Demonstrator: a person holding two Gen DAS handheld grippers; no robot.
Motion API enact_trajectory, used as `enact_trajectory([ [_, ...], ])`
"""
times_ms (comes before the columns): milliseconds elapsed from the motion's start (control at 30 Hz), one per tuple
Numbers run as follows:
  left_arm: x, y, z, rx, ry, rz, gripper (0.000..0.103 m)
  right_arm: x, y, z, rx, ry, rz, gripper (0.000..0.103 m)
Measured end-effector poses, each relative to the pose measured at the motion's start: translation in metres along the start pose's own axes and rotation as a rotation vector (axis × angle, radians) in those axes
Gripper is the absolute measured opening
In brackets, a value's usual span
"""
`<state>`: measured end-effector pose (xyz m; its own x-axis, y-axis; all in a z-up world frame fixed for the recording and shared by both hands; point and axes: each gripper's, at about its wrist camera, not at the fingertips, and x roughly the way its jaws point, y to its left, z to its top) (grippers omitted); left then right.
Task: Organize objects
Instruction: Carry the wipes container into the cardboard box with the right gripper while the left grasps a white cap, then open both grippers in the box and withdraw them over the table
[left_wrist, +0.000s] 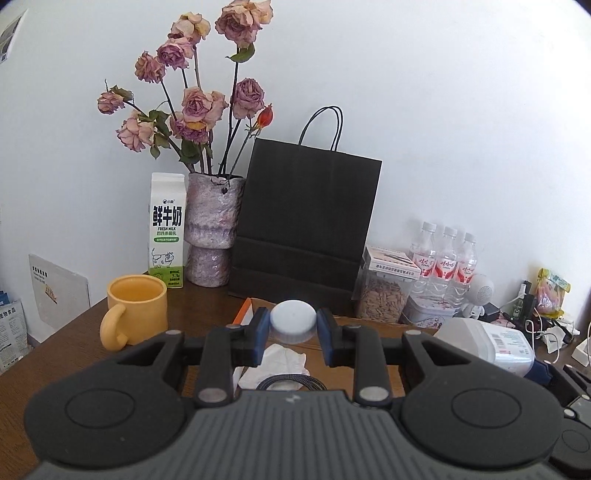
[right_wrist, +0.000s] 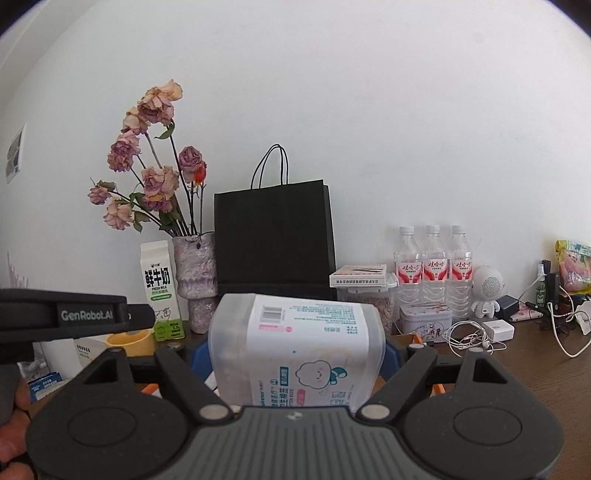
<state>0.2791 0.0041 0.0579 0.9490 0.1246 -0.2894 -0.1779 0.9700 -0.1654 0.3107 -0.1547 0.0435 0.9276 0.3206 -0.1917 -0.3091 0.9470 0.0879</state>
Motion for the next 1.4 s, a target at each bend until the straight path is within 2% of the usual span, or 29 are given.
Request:
enact_trajectory([
  [267,0.054,-0.008,-0.007,-0.019,0.076,0.034,0.029,0.057,-0.001,-0.018,-0.003,0.082,-0.029,0.082],
  [733,0.099,0.005,-0.018,-0.008,0.179,0.047,0.029,0.086,-0.016,-0.037,0.003,0.181,-0.071,0.082],
  [800,0.101,0.003,-0.019,0.0,0.201,0.046,0.04,0.09,-0.016,-0.039,-0.01,0.213,-0.081,0.082],
  [833,0.101,0.001,-0.02,0.0,0.206,0.049,0.071,0.092,-0.017,-0.04,-0.01,0.226,-0.084,0.088],
  [867,0.1,0.001,-0.021,-0.002,0.198,0.051,0.101,0.093,-0.017,-0.041,-0.006,0.229,-0.087,0.1],
  [933,0.097,-0.002,-0.021,0.008,0.167,0.074,0.103,0.094,-0.02,-0.042,0.005,0.235,-0.093,0.103],
  [1400,0.098,0.0,-0.022,0.001,0.19,0.078,0.103,0.092,-0.023,-0.043,0.027,0.248,-0.082,0.103],
])
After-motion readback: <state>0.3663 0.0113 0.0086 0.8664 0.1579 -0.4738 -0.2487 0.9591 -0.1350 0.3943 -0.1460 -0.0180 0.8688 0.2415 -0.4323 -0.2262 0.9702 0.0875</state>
